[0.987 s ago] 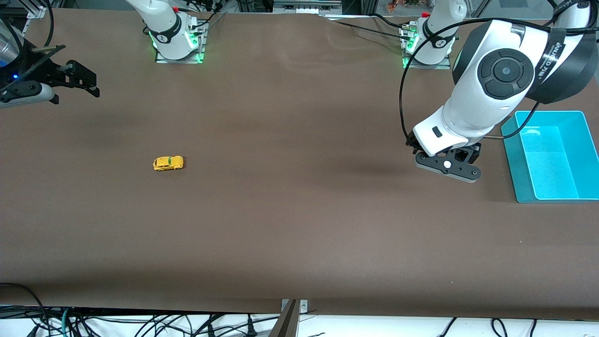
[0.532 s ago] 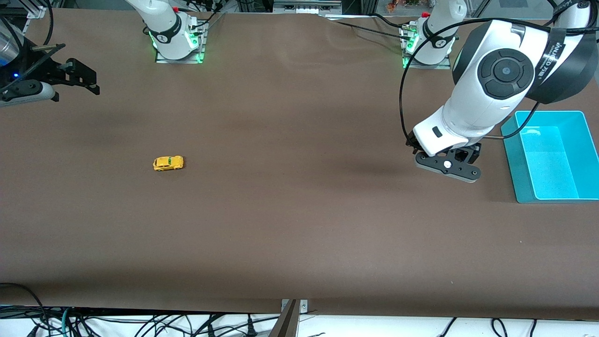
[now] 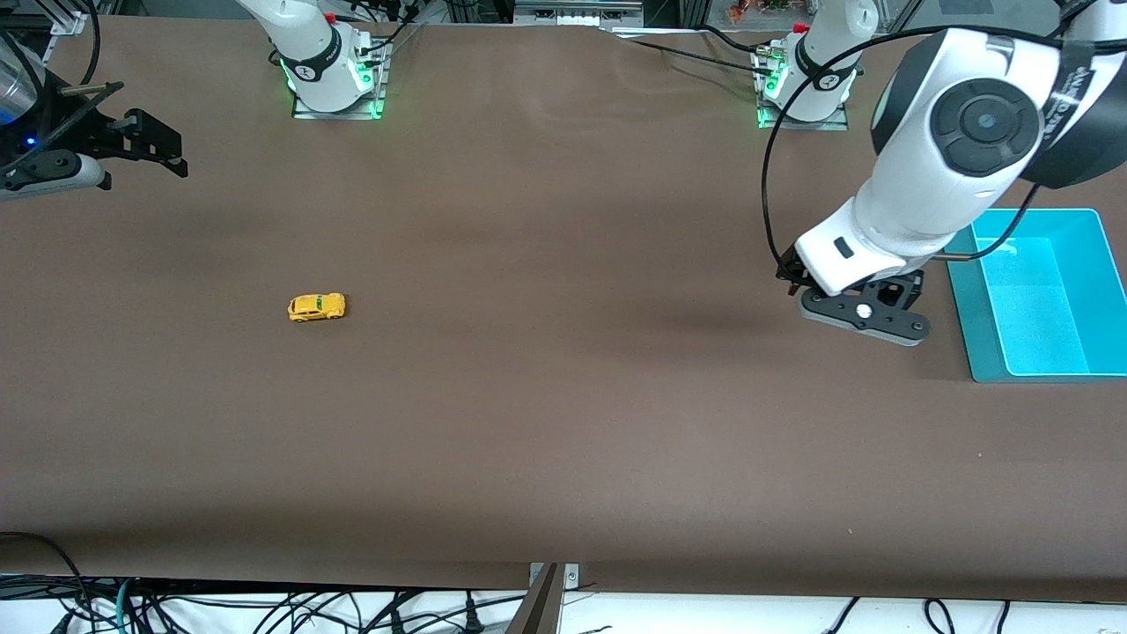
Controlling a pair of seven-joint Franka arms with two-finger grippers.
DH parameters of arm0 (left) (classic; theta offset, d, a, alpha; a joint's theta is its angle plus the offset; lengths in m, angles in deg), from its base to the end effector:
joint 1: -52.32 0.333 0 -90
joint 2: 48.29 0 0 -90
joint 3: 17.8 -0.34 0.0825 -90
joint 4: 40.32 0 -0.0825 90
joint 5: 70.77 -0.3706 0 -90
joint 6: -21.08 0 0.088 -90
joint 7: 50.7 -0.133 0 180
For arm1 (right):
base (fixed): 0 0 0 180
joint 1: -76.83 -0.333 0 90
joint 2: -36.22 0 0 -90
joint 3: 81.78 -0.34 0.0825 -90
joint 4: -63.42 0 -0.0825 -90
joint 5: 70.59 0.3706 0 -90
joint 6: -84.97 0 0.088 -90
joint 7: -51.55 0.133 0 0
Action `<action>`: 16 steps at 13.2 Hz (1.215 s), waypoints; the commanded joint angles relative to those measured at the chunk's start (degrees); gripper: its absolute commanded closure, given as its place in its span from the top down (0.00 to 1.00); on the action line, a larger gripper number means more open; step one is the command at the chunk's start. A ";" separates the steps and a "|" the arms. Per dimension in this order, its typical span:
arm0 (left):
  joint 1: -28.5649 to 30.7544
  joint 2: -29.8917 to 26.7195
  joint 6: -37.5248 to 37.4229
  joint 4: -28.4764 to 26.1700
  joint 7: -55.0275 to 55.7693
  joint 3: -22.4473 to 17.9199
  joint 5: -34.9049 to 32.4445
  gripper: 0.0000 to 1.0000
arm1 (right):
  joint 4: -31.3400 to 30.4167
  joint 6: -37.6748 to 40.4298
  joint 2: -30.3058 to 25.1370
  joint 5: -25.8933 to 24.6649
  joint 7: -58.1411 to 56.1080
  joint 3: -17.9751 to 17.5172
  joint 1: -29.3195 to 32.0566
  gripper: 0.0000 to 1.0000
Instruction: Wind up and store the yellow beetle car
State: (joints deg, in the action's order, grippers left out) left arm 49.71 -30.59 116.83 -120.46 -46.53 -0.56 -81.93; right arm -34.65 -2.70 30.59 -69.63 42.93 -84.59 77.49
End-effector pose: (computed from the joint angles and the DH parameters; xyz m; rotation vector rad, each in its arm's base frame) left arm 0.6197 -0.1697 0.5346 -3.0055 0.4282 0.0016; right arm 0.4987 0.0222 0.6062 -3.1086 -0.2923 0.1290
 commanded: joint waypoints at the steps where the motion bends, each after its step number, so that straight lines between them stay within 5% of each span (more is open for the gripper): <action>1: 4.44 1.37 -1.27 3.32 0.14 -0.55 3.13 1.00 | 0.61 1.36 -0.26 -0.60 0.45 -0.17 0.31 1.00; 4: 7.96 0.06 -1.35 3.15 0.49 -0.20 8.06 1.00 | 0.34 1.36 -0.61 -0.60 0.45 0.09 0.31 1.00; 13: 7.97 -1.44 -2.50 2.36 0.84 -0.28 7.37 1.00 | -0.53 1.54 -0.70 -0.69 0.80 0.09 0.31 1.00; 14: 7.19 -1.79 -2.50 2.10 0.84 -0.89 7.37 1.00 | -0.62 1.54 -0.70 -0.69 0.80 0.09 0.31 1.00; 16: 1.60 -3.54 -2.24 0.18 0.23 -8.32 8.16 1.00 | -1.41 1.19 -0.70 -0.69 0.97 0.09 0.31 1.00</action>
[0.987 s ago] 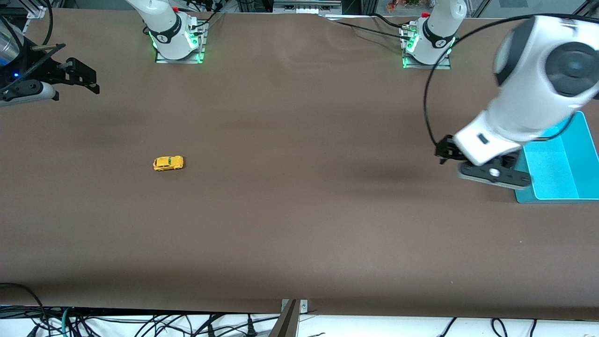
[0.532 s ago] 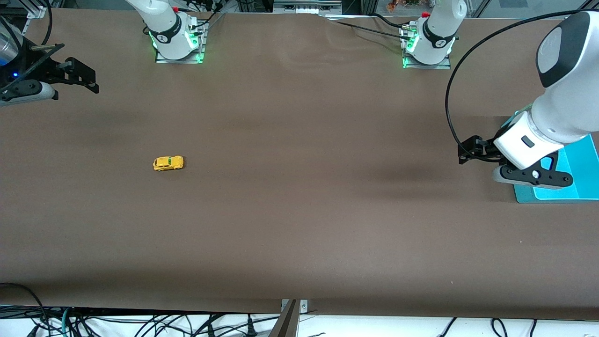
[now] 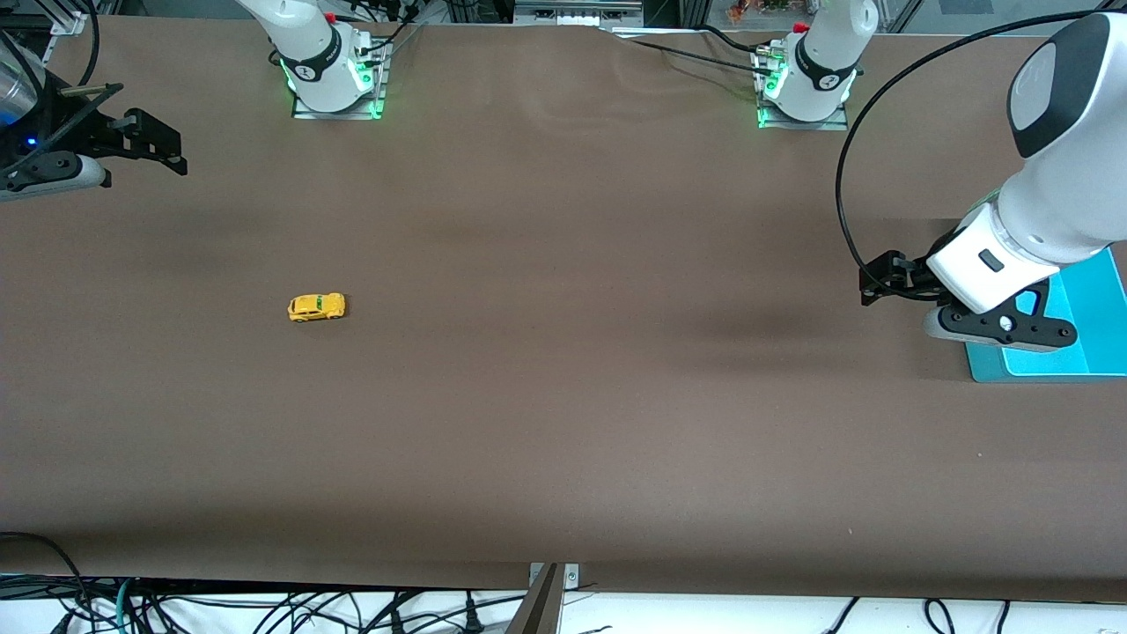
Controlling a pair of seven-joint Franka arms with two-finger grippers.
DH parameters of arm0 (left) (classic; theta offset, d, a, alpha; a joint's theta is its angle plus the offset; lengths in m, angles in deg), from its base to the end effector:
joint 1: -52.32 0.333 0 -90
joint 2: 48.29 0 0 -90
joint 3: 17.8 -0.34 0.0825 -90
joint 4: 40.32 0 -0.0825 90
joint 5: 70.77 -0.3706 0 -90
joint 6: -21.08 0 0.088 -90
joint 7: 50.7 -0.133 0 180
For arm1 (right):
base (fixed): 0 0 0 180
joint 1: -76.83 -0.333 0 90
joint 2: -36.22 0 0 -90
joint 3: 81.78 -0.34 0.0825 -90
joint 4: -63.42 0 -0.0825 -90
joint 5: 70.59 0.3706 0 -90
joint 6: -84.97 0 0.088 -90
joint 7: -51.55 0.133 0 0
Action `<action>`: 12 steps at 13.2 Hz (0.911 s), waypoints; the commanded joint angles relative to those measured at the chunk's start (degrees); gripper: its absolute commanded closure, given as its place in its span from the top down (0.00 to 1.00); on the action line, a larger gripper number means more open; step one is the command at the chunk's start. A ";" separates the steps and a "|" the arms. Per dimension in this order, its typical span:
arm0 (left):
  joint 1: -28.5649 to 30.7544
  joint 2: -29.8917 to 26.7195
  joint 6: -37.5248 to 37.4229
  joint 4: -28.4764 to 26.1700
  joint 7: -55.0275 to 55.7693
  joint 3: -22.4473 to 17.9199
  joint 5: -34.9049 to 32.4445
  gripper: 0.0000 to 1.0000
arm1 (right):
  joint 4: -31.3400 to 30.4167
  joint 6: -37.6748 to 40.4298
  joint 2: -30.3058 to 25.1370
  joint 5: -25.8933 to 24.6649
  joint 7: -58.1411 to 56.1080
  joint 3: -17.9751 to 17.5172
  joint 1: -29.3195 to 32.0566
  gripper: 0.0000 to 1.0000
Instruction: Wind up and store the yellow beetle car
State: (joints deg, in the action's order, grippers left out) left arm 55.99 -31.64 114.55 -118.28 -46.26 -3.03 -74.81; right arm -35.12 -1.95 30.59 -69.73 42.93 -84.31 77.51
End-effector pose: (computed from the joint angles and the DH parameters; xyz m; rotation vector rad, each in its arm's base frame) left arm 0.6298 -0.0909 0.5577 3.1354 -0.1741 -0.0171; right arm 0.4964 0.0192 0.6015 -3.1076 -0.2841 0.1621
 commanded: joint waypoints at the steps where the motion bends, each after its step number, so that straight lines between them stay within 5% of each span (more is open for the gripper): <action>1: -5.95 -4.94 2.48 -5.07 0.05 -8.41 1.05 1.00 | -1.56 0.00 -0.62 -0.68 1.06 -0.19 0.28 1.00; 5: -8.41 -14.52 7.25 -17.37 0.49 -11.59 3.75 1.00 | -7.97 -6.58 -0.18 -0.86 0.88 -0.19 0.28 1.00; 12: -12.38 -16.04 9.01 -19.95 0.49 -15.65 5.44 1.00 | -26.94 -26.43 0.52 -0.94 -8.07 -0.45 0.28 1.00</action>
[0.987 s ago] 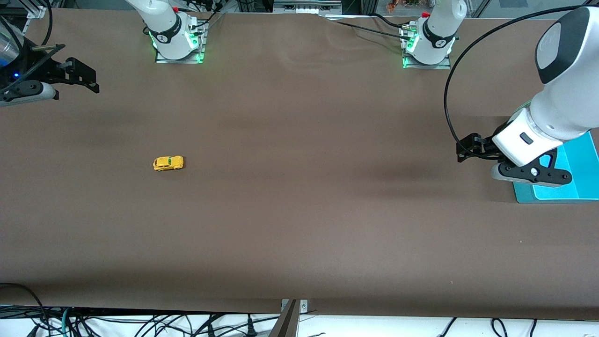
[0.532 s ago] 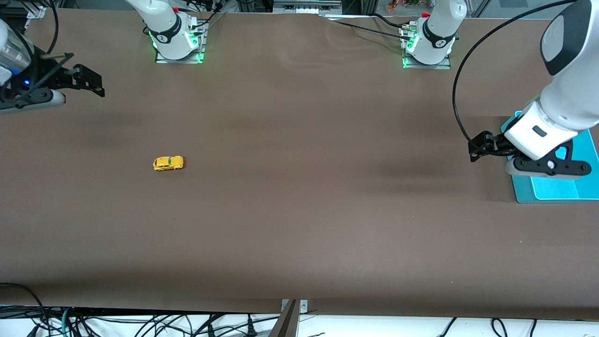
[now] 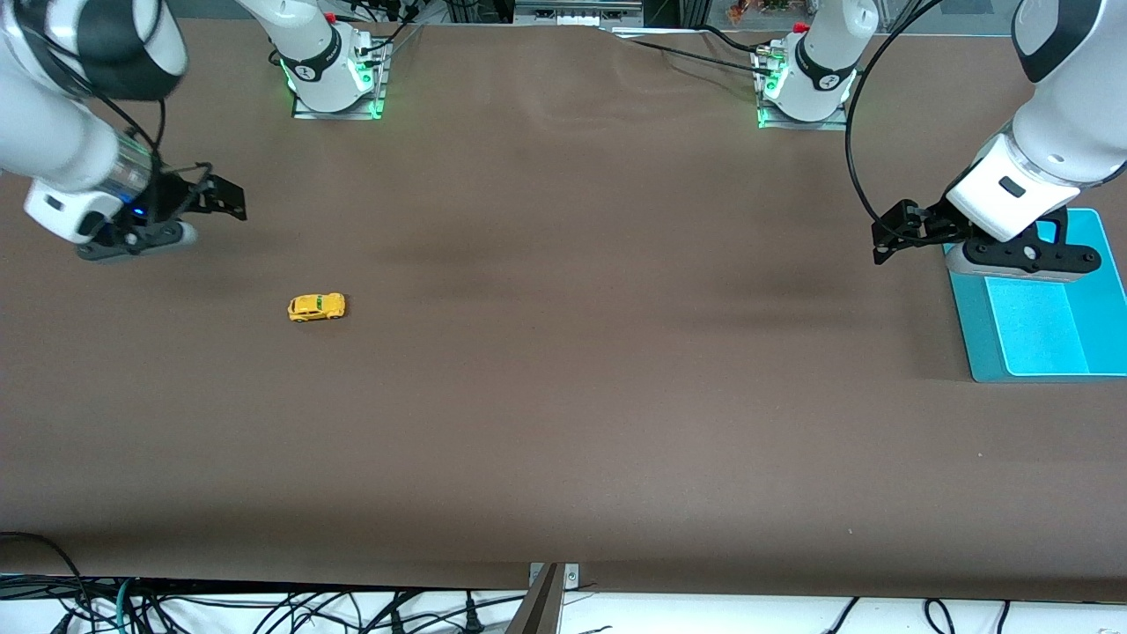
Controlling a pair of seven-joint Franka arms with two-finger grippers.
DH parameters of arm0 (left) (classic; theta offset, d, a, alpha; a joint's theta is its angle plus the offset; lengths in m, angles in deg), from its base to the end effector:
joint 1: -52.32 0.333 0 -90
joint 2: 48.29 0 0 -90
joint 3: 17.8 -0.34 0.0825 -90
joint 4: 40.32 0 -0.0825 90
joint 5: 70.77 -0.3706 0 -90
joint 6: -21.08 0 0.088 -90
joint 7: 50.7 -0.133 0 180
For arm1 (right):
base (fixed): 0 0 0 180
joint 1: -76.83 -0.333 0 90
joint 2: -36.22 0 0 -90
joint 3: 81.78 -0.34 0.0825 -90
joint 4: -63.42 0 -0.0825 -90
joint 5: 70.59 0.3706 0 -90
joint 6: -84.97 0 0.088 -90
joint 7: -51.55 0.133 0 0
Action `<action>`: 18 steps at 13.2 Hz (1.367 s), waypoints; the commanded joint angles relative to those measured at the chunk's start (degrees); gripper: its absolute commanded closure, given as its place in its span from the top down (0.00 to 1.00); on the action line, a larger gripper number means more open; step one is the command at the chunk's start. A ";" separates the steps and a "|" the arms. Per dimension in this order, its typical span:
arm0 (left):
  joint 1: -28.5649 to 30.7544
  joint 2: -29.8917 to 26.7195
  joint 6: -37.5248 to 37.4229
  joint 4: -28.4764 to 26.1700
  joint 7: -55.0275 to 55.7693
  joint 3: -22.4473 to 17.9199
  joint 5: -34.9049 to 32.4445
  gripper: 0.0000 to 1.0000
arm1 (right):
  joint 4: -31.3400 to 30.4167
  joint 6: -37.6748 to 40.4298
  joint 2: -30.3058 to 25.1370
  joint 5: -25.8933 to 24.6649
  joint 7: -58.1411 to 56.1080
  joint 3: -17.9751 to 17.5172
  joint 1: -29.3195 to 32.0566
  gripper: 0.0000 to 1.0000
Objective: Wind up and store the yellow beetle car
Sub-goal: 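Reach the right gripper down over the yellow beetle car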
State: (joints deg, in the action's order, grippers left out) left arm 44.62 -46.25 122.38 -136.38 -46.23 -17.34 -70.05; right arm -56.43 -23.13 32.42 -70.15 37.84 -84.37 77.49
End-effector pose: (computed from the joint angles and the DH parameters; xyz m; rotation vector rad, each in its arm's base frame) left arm 0.5624 -0.0820 0.5714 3.1202 -0.0972 0.0845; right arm 0.4974 0.0178 0.4452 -3.0875 -0.4190 0.2148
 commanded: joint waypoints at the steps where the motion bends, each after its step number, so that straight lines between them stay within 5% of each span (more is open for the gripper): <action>1: -0.91 -1.43 1.09 -1.85 0.37 -1.43 0.68 1.00 | -7.39 -7.11 -0.61 -0.26 -4.38 -0.49 0.31 1.00; 12: -0.73 -0.02 -2.76 -0.45 -0.07 -1.43 0.77 1.00 | -10.13 -33.29 16.70 -0.18 -65.17 -4.00 0.31 1.00; 18: -0.56 2.09 -1.11 2.01 -0.16 -1.43 0.68 1.00 | -10.13 -37.36 21.36 0.44 -74.78 -4.00 1.09 1.00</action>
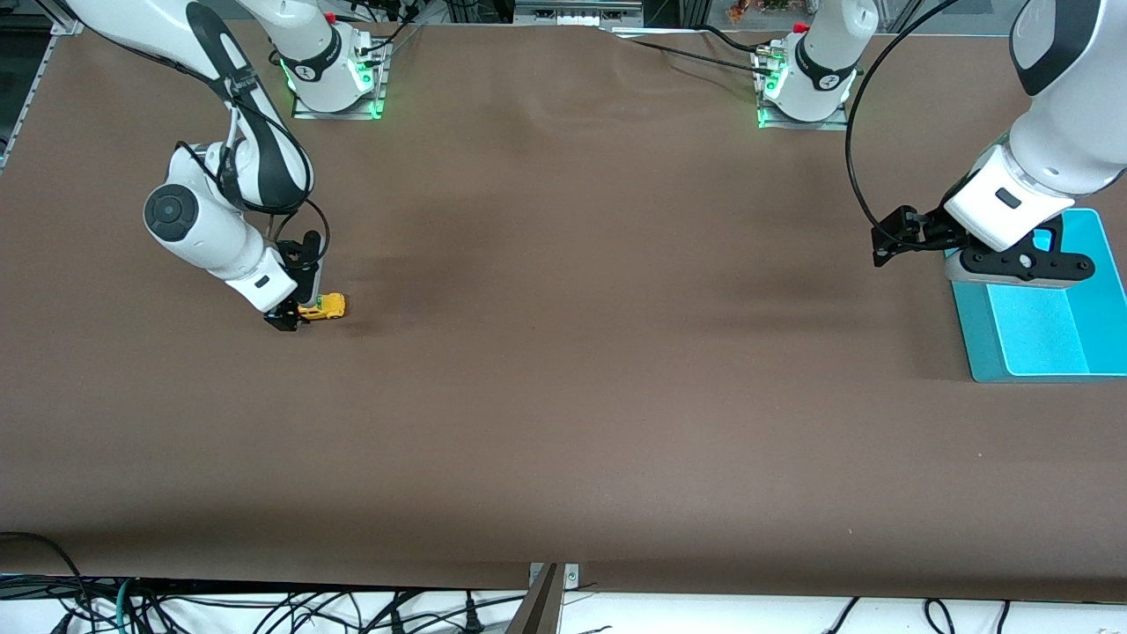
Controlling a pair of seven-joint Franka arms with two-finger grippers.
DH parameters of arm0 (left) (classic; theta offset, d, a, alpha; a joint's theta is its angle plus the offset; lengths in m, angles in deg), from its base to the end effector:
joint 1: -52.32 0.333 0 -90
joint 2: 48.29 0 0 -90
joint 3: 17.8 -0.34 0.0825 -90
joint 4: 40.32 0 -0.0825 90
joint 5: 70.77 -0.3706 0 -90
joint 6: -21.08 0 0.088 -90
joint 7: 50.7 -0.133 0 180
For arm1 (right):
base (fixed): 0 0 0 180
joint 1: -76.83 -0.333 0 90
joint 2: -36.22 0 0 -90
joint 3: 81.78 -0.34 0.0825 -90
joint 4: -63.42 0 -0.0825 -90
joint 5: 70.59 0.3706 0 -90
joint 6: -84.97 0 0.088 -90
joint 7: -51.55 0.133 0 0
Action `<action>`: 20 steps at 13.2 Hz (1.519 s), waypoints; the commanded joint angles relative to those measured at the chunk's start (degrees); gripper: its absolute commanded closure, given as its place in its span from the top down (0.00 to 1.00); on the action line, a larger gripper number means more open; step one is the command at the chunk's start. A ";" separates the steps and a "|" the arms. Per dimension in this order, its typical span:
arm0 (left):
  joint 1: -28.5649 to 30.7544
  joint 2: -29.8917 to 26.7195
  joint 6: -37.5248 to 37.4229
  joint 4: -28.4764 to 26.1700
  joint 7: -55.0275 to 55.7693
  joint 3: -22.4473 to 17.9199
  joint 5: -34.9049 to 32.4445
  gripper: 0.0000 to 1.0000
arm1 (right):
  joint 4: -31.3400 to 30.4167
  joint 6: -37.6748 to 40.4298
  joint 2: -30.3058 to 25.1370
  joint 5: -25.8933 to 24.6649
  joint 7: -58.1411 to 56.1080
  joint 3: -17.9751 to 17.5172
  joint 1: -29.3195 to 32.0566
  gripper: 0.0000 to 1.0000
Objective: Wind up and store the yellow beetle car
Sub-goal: 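Close the right gripper on the yellow car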
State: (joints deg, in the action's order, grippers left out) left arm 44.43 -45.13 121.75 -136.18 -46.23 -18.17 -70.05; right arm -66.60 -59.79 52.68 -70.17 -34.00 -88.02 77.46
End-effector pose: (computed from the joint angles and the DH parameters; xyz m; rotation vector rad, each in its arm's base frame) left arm 0.5667 -0.0764 0.5609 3.1253 -0.0799 0.0428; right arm 0.5304 0.0527 0.2376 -2.1784 -2.2007 -0.0011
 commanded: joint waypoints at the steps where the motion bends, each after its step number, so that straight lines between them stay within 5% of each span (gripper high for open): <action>1: -0.46 0.97 -0.47 2.08 -0.16 -0.43 0.68 1.00 | -0.14 -0.70 1.55 0.47 -3.91 -0.35 1.65 1.00; 5: -0.20 1.05 -0.56 2.17 0.02 -0.69 0.68 1.00 | -2.25 -3.95 2.43 0.55 -6.29 -0.35 2.71 1.00; 7: 0.77 1.23 -0.04 2.52 -0.25 -0.69 0.68 1.00 | -2.42 -5.18 3.05 0.55 -6.38 -0.35 2.80 0.90; 14: 2.97 1.67 -4.96 6.65 -0.07 -0.51 0.68 1.00 | -1.81 -4.40 1.90 0.20 -5.59 -1.84 2.71 0.14; 20: 2.97 1.93 -4.87 6.83 -0.07 -0.60 0.68 1.00 | -1.10 -4.65 3.57 0.47 -2.33 -4.13 2.80 0.12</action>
State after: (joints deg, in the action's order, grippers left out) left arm 47.23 -44.27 118.39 -131.39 -46.23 -18.74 -70.05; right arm -67.42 -64.20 56.01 -70.12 -36.30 -91.65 79.56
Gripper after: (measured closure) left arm 0.000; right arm 0.559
